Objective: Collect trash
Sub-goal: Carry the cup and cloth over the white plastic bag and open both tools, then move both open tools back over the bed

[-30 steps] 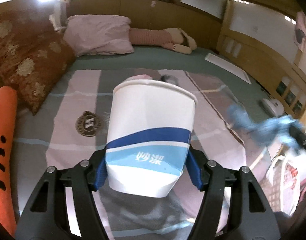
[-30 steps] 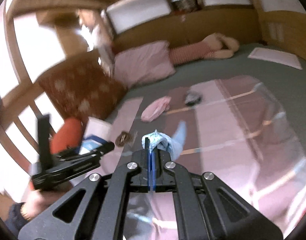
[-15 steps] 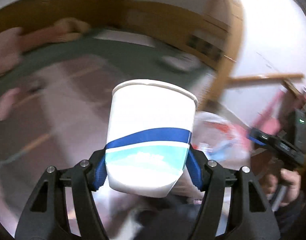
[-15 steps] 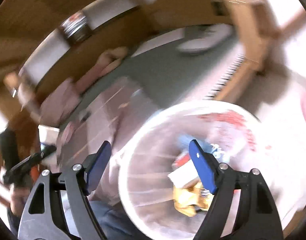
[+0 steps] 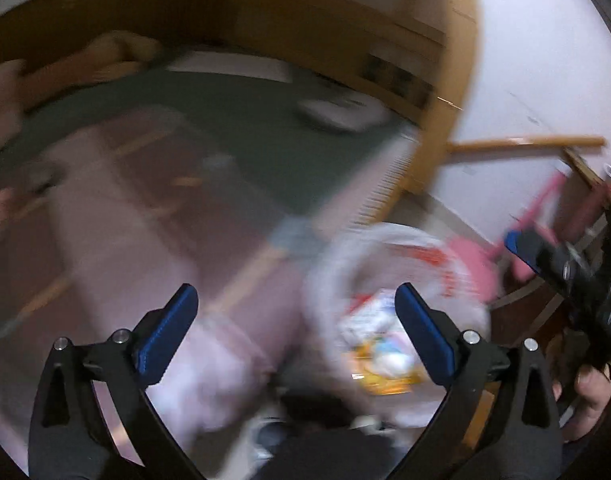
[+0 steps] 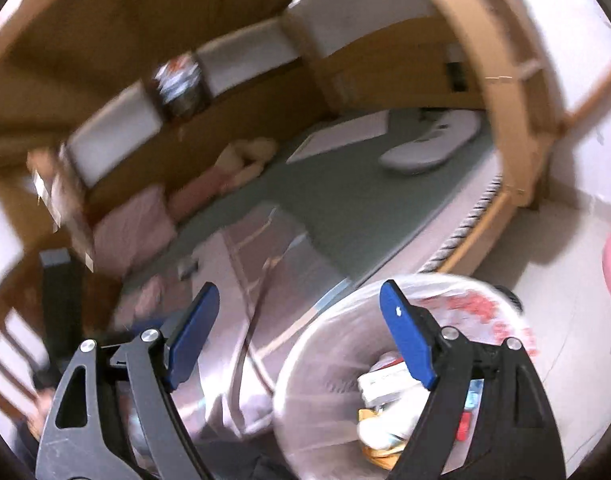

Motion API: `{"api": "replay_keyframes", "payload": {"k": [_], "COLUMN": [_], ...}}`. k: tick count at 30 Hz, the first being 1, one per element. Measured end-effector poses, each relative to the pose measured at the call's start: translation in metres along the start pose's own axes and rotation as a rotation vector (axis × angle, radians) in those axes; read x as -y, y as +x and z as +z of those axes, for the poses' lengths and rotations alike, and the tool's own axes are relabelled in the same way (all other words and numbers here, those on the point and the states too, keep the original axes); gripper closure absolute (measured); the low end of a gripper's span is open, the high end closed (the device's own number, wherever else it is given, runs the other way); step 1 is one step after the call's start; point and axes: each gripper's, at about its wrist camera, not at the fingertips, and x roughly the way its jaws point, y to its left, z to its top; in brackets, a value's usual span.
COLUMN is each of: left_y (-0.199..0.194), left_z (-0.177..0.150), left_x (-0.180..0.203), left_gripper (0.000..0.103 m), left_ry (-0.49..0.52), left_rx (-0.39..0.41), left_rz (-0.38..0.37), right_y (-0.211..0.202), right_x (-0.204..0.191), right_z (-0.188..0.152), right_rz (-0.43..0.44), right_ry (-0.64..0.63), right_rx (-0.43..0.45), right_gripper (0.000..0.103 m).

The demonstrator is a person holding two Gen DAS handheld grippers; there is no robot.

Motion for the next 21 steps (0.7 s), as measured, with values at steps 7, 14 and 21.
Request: {"api": "replay_keyframes", "payload": {"k": [7,14,21], "left_y": [-0.077,-0.111,-0.138], "left_z": [-0.022,-0.069,-0.064], "left_x": [-0.158,-0.278,-0.276], "left_gripper": [0.004,0.004,0.004], "left_ry": [-0.161,-0.475,-0.419], "left_rx": [0.093,0.121,0.198], "left_rz": [0.330,0.510,0.544], "right_y": [0.086,0.170,0.251], "right_x": [-0.121,-0.242,-0.283], "right_z": [-0.001,0.001,-0.008], "right_rz": [0.183,0.235,0.185], "right_ry": [-0.149,-0.308,-0.357], "right_rx": [-0.101,-0.064,-0.206], "right_gripper": [0.021,0.016,0.016]}}
